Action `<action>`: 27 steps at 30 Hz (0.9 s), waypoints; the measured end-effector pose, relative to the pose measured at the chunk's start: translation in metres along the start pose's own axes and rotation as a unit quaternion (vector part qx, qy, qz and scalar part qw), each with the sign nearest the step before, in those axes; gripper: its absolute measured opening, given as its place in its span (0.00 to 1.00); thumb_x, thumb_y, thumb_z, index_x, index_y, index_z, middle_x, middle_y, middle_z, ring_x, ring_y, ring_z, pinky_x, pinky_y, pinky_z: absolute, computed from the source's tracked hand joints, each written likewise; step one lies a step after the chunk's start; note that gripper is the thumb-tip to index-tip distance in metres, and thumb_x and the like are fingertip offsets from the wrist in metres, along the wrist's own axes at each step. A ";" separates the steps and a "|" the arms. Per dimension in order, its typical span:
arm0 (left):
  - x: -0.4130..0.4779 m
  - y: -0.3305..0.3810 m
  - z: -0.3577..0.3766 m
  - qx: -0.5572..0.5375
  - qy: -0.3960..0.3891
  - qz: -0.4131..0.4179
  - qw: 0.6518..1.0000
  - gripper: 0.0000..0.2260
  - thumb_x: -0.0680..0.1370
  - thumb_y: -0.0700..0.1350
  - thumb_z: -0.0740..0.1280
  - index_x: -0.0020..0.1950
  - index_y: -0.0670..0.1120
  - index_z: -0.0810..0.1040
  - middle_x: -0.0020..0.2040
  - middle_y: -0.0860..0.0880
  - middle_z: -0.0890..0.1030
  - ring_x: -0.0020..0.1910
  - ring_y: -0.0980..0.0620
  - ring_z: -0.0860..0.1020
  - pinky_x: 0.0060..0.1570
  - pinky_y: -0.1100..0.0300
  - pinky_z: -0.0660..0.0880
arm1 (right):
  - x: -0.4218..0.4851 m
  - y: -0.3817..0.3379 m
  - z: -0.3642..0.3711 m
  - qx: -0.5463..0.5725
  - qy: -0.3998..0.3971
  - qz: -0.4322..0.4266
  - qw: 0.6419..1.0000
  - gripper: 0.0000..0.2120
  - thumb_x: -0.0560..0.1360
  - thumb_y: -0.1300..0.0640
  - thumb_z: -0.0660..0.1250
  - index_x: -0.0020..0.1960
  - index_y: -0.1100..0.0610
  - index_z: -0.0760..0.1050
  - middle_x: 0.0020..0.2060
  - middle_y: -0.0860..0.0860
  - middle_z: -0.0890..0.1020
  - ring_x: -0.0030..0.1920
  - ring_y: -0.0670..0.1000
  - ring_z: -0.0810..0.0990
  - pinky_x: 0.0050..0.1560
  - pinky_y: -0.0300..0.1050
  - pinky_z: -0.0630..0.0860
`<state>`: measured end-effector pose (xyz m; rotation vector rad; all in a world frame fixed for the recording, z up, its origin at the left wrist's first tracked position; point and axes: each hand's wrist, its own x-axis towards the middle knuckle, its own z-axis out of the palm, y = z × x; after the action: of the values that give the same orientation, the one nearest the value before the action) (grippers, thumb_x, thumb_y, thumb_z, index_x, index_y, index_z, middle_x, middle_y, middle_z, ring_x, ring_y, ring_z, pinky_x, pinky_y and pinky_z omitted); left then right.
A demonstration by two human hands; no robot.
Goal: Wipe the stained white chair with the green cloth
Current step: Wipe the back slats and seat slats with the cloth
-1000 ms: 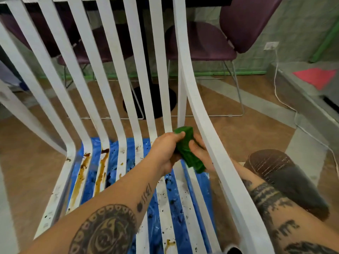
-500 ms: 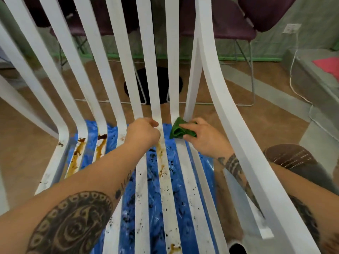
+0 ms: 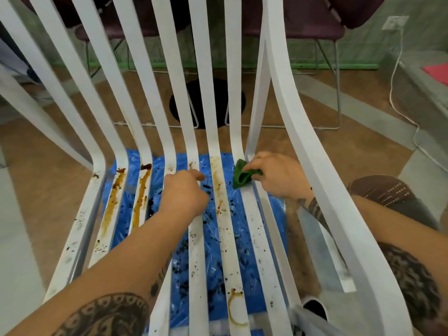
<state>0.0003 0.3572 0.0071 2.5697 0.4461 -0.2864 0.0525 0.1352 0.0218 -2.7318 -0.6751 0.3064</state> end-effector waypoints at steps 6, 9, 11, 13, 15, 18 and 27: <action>-0.042 -0.015 -0.020 0.202 -0.057 0.004 0.978 0.27 0.76 0.58 0.73 0.75 0.58 0.71 0.65 0.48 0.78 0.74 0.41 0.59 0.69 0.43 0.64 | -0.025 -0.010 0.026 0.035 -0.004 0.000 0.999 0.19 0.82 0.58 0.66 0.72 0.52 0.75 0.67 0.51 0.73 0.61 0.54 0.77 0.54 0.36 0.66; -0.047 -0.018 -0.022 0.227 -0.074 0.011 0.971 0.24 0.79 0.59 0.69 0.74 0.60 0.71 0.66 0.46 0.77 0.75 0.42 0.57 0.72 0.38 0.59 | -0.042 -0.013 0.020 0.020 -0.033 -0.015 0.999 0.17 0.82 0.55 0.66 0.70 0.50 0.77 0.64 0.48 0.74 0.60 0.52 0.77 0.49 0.34 0.61; -0.046 -0.017 -0.022 0.227 -0.077 0.016 0.971 0.23 0.79 0.58 0.69 0.74 0.60 0.71 0.66 0.44 0.75 0.76 0.43 0.57 0.72 0.37 0.56 | -0.044 -0.012 0.014 0.030 -0.061 -0.016 0.998 0.15 0.82 0.54 0.66 0.67 0.50 0.79 0.61 0.49 0.76 0.60 0.51 0.76 0.53 0.37 0.64; -0.046 -0.017 -0.022 0.217 -0.076 0.014 0.973 0.22 0.79 0.57 0.69 0.73 0.60 0.72 0.66 0.43 0.75 0.76 0.44 0.57 0.73 0.37 0.55 | -0.038 -0.010 0.010 0.060 -0.058 -0.001 0.997 0.14 0.81 0.52 0.67 0.65 0.51 0.81 0.57 0.51 0.78 0.59 0.53 0.77 0.52 0.38 0.65; -0.046 -0.023 -0.022 0.206 -0.070 0.014 0.976 0.22 0.78 0.59 0.70 0.72 0.61 0.73 0.62 0.44 0.78 0.76 0.44 0.59 0.73 0.36 0.56 | -0.035 -0.011 0.014 0.100 -0.031 0.021 0.994 0.15 0.80 0.48 0.68 0.65 0.51 0.81 0.55 0.53 0.78 0.56 0.53 0.77 0.48 0.37 0.66; -0.045 -0.032 -0.025 0.176 -0.069 0.008 0.982 0.23 0.76 0.61 0.71 0.71 0.64 0.74 0.63 0.47 0.80 0.77 0.42 0.58 0.71 0.33 0.55 | -0.045 -0.019 0.029 0.113 -0.004 0.041 0.993 0.20 0.78 0.45 0.71 0.66 0.53 0.81 0.58 0.50 0.74 0.55 0.50 0.76 0.57 0.43 0.73; -0.040 -0.032 -0.021 0.172 -0.063 -0.006 0.983 0.22 0.75 0.62 0.72 0.68 0.65 0.75 0.63 0.46 0.79 0.76 0.42 0.59 0.70 0.33 0.58 | -0.052 -0.002 0.013 0.078 0.007 -0.043 0.996 0.12 0.76 0.57 0.74 0.59 0.52 0.85 0.50 0.51 0.82 0.52 0.52 0.79 0.57 0.48 0.74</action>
<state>-0.0459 0.3835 0.0217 2.8601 0.3942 -0.5724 0.0032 0.1155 0.0176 -2.5475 -0.7319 0.3060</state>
